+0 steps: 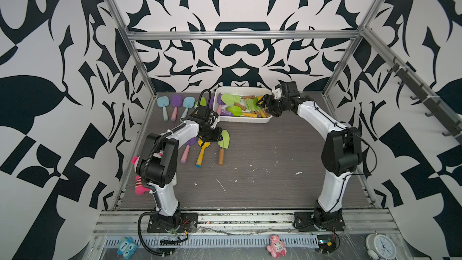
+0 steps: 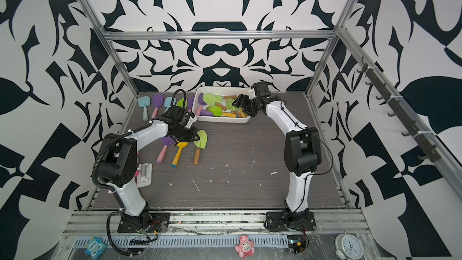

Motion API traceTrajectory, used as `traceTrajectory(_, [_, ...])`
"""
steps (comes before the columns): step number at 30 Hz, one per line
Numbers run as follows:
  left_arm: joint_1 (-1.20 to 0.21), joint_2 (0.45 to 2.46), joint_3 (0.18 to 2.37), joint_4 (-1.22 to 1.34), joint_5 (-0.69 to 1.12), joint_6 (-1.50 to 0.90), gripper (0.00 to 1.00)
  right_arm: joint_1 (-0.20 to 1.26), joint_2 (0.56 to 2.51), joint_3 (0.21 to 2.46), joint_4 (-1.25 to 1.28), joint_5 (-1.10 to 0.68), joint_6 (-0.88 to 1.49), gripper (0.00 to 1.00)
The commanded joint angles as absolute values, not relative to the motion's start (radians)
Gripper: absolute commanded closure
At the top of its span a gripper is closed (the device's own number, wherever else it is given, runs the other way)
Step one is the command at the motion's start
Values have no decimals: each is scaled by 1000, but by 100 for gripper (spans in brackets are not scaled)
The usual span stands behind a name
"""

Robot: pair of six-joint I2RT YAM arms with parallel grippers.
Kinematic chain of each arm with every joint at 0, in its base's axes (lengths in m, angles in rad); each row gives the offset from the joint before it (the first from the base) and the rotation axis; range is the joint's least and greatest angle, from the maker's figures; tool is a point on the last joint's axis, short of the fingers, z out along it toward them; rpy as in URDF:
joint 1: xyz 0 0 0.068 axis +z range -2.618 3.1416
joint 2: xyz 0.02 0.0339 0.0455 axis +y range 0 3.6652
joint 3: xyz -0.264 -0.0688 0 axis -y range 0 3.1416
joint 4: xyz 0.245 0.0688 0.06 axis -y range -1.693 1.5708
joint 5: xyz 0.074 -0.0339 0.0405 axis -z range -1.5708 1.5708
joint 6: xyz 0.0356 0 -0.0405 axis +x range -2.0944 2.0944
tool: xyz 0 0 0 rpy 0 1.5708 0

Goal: Take the shovel out of the storage box
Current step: Place the shovel at the center of the board.

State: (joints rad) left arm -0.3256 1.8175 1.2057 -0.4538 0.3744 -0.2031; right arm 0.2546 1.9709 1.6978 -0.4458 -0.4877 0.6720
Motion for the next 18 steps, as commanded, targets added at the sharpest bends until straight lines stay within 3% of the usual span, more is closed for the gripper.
traceTrajectory(1, [-318,1852,1209,-485,349,-157,100,260,2018,1811,-509,-462,621,24])
traceTrajectory(10, [-313,1879,1178,-458,320,-147,98,271,2235,2078,-702,-411,514,29])
traceTrajectory(14, [-311,1884,1169,-456,292,-143,89,275,2306,2154,-762,-412,485,30])
traceTrajectory(18, [-311,1881,1162,-451,267,-147,71,281,2343,2185,-780,-423,464,30])
